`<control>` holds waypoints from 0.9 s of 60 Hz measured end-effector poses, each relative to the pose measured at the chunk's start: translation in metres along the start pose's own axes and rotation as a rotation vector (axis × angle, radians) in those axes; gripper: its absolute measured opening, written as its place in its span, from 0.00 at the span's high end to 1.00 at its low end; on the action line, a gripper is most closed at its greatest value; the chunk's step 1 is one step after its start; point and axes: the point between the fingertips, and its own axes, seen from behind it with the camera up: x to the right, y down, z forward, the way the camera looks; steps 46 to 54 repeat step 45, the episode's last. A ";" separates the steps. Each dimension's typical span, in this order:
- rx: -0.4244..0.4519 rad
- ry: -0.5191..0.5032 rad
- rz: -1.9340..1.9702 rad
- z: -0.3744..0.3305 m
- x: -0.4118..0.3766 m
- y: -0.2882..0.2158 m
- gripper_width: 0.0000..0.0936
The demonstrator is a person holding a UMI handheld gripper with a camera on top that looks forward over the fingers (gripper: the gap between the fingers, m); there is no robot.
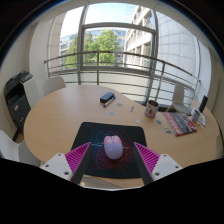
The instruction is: Arrange mouse
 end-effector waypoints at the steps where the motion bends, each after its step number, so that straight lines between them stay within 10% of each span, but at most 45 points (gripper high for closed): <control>1: 0.008 0.004 0.003 -0.009 0.000 -0.002 0.10; 24: 0.065 0.087 0.020 -0.192 -0.024 0.035 0.10; 54: 0.077 0.096 0.021 -0.229 -0.032 0.047 0.10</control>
